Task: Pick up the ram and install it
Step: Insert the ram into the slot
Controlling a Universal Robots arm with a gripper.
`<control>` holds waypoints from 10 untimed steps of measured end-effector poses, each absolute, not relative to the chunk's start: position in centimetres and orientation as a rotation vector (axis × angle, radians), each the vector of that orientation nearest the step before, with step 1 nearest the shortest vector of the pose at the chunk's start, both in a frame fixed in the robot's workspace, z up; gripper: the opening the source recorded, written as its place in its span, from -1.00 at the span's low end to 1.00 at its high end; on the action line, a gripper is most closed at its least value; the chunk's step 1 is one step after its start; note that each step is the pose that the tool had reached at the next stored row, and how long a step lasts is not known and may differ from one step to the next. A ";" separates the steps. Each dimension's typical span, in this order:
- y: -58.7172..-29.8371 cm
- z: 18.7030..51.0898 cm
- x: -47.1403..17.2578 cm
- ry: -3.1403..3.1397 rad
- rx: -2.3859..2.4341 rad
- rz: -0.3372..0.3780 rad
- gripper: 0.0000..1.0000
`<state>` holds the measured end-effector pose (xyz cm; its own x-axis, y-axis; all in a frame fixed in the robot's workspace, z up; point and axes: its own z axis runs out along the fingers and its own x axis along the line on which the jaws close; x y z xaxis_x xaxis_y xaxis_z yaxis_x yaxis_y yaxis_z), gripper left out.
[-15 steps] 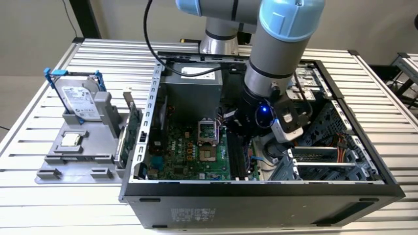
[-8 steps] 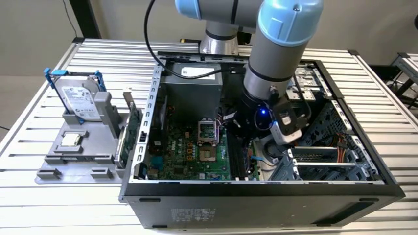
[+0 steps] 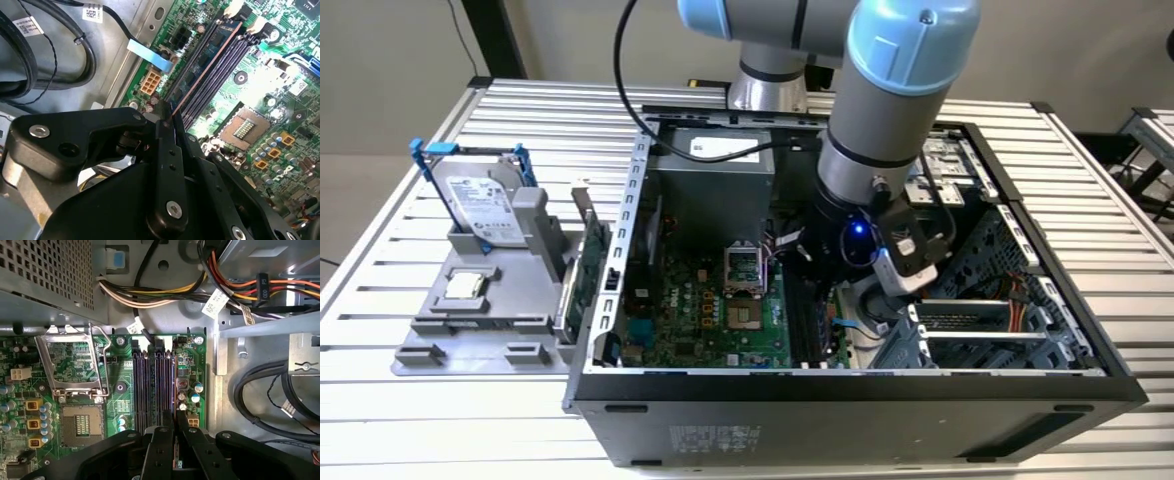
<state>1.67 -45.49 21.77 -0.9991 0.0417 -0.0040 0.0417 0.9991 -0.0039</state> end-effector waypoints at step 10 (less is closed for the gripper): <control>-45.5 21.8 1.6 3.138 0.033 -0.005 -1.00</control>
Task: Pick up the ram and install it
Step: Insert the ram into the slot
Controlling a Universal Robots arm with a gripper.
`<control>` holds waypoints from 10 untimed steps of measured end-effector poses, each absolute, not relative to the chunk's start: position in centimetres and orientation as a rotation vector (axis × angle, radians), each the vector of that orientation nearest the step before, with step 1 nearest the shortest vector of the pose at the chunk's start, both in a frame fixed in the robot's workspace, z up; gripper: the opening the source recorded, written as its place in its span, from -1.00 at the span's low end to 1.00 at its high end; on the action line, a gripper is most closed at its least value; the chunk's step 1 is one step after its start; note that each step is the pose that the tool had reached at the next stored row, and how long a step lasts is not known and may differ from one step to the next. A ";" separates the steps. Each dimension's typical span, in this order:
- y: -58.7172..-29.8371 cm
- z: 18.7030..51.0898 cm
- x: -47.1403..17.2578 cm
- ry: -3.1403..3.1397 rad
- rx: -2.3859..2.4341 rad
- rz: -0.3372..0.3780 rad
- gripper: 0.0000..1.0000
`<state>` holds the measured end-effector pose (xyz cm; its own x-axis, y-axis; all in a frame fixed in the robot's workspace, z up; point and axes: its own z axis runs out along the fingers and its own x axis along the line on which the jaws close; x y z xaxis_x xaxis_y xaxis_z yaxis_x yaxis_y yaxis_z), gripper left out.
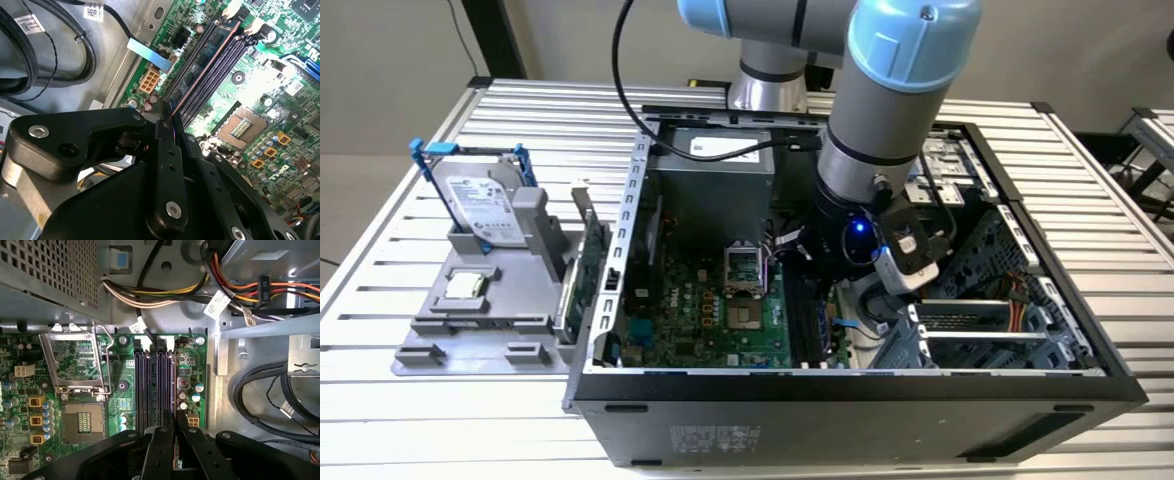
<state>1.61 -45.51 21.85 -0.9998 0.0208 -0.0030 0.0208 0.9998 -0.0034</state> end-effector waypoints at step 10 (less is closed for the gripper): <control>-45.5 21.5 1.6 3.147 0.028 -0.006 -1.00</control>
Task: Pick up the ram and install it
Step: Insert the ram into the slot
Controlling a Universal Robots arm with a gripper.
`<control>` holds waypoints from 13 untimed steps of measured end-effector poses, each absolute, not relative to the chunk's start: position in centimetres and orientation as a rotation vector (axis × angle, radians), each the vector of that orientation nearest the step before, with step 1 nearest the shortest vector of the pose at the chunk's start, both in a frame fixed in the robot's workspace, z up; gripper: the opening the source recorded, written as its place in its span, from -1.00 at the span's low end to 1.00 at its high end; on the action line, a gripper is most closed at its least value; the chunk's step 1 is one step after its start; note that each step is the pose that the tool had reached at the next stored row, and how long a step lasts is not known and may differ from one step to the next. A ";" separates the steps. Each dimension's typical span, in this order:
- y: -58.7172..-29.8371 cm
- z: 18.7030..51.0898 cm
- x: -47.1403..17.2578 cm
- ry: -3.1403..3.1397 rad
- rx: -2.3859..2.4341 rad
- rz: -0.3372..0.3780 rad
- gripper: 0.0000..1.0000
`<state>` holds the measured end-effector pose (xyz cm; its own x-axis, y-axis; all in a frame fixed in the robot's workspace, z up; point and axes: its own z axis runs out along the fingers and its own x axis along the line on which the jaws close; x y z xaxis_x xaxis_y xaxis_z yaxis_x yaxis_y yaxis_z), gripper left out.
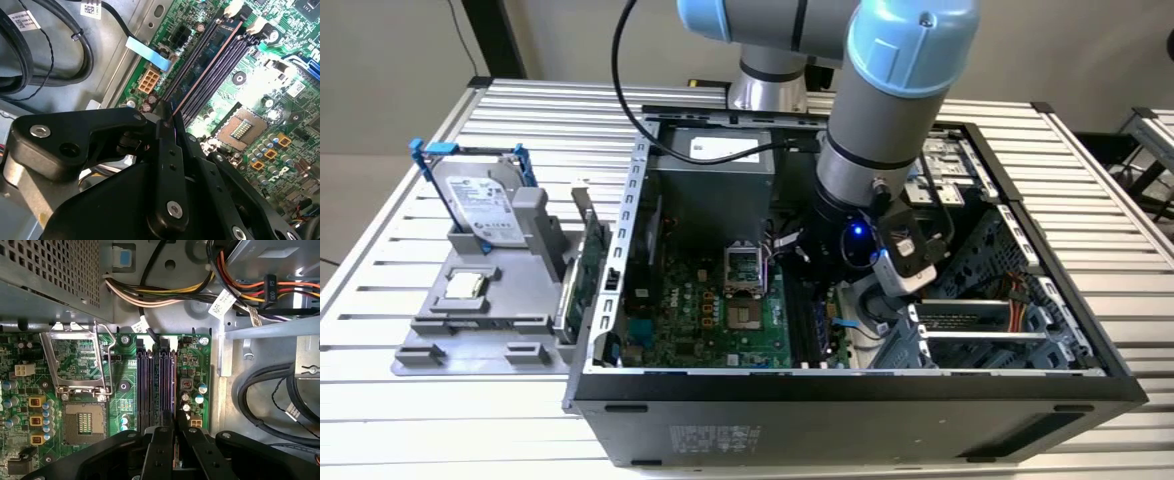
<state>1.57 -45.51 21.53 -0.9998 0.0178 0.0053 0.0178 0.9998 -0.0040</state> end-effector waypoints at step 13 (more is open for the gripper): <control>-45.5 20.9 1.5 -3.136 -0.036 0.006 -1.00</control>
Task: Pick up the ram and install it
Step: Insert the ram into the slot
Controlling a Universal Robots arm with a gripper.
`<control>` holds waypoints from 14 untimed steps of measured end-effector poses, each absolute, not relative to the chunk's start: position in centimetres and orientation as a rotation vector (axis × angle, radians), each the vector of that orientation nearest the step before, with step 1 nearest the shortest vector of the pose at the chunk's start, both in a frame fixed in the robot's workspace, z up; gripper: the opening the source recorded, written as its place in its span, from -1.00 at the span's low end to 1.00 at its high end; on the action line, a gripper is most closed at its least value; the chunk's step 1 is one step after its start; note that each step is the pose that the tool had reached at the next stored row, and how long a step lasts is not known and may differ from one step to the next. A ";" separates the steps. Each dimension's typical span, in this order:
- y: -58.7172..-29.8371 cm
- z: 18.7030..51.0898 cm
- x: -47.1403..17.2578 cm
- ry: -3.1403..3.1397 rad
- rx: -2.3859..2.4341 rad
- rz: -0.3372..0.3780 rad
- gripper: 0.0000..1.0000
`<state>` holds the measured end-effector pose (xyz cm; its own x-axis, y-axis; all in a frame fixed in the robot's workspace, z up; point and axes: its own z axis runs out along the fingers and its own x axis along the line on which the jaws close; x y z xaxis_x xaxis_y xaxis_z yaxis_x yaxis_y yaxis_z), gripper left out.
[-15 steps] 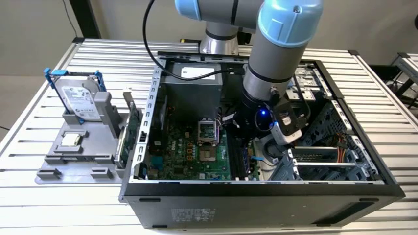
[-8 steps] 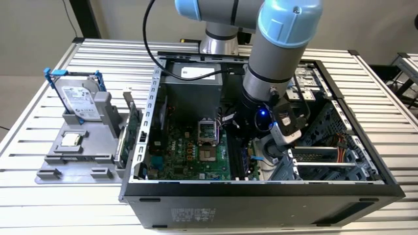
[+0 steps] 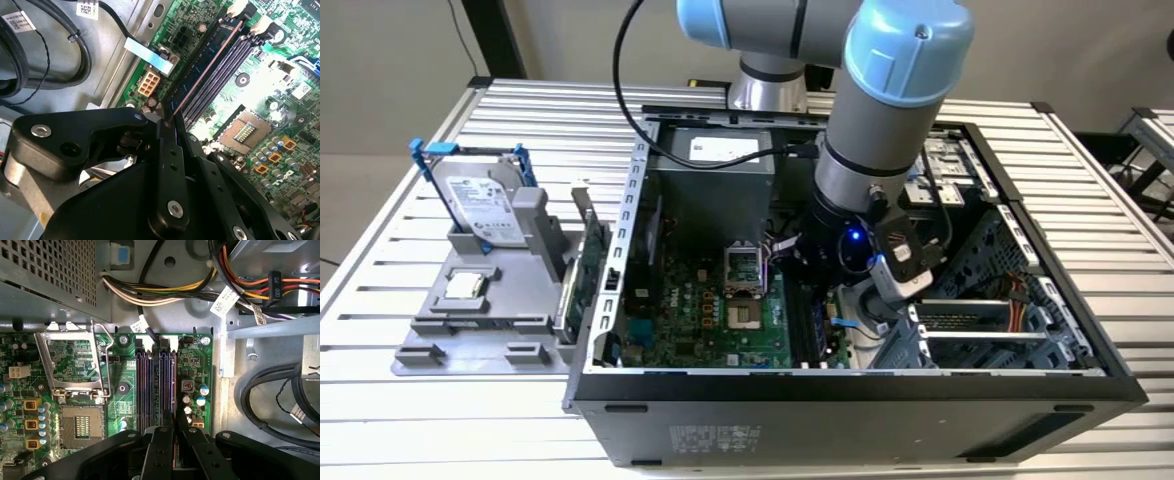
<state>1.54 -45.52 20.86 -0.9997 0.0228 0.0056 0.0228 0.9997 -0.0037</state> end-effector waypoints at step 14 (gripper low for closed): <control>-45.6 24.8 1.6 -3.135 -0.036 0.005 1.00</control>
<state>1.57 -45.56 24.81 -0.9997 0.0232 0.0062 0.0232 0.9997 -0.0029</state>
